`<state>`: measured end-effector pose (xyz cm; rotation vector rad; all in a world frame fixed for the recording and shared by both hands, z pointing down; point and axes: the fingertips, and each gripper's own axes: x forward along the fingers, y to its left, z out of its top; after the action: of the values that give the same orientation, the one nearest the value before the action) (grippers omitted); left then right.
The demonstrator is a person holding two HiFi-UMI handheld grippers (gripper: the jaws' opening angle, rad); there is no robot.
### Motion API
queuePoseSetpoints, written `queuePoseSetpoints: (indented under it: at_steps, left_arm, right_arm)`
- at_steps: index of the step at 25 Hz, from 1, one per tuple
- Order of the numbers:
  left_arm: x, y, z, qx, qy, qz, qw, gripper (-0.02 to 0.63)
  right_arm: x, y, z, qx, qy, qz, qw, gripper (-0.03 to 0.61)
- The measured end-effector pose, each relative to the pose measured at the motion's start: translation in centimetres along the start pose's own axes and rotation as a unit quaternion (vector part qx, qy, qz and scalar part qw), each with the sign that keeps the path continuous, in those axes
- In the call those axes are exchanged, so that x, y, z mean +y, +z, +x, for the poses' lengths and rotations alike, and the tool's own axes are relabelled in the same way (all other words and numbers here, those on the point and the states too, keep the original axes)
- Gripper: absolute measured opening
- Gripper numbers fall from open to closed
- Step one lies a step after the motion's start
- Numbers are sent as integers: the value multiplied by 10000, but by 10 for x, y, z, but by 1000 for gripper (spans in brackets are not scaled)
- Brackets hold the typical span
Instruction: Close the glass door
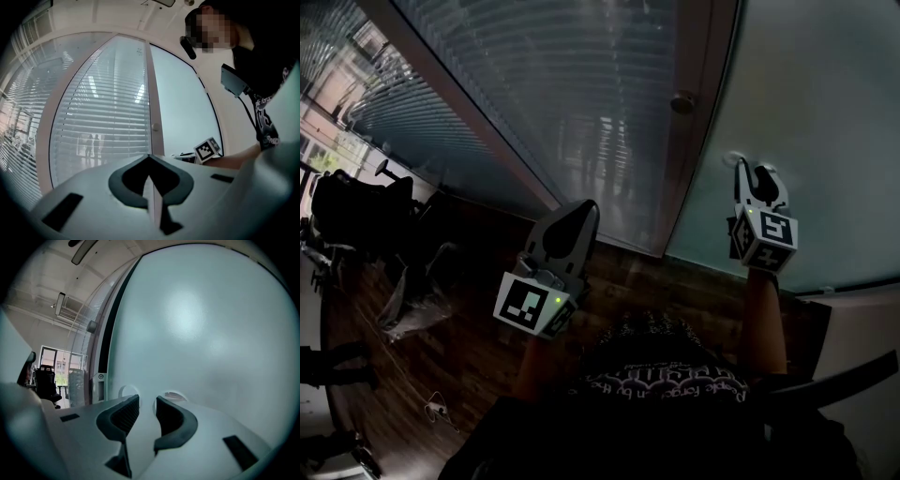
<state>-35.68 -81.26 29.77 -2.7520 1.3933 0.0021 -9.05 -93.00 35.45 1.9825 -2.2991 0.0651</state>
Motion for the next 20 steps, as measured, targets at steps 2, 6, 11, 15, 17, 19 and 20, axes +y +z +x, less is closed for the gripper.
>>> queuePoseSetpoints:
  at_steps: [2,6,11,15,17,19,20]
  left_arm:
    - [0,2,1,-51,-57,-1,10000,2]
    - [-1,2,2,-63,-155,-27,9999,2]
    - [-9,-1,6,-50,-429,11,9991,2]
    - [-13,-1,6,-66,-598,33,9982,2]
    - [-18,0,7,-78,-707,50,9975,2]
    - [-23,3,7,-104,-807,75,9967,2]
    - [-24,5,8,-117,-846,87,9963,2]
  right_arm:
    - [2,0,-1,11,-25,6,10000,110]
    - [8,-4,-4,147,-56,-123,9998,112]
    - [11,-6,-28,167,-64,-90,9998,112]
    - [30,13,-54,-274,180,-42,9995,110]
    - [43,27,-64,-530,330,-200,9978,105]
    - [50,39,-72,-757,293,-368,9960,53]
    - [50,44,-75,-841,223,-426,9953,34]
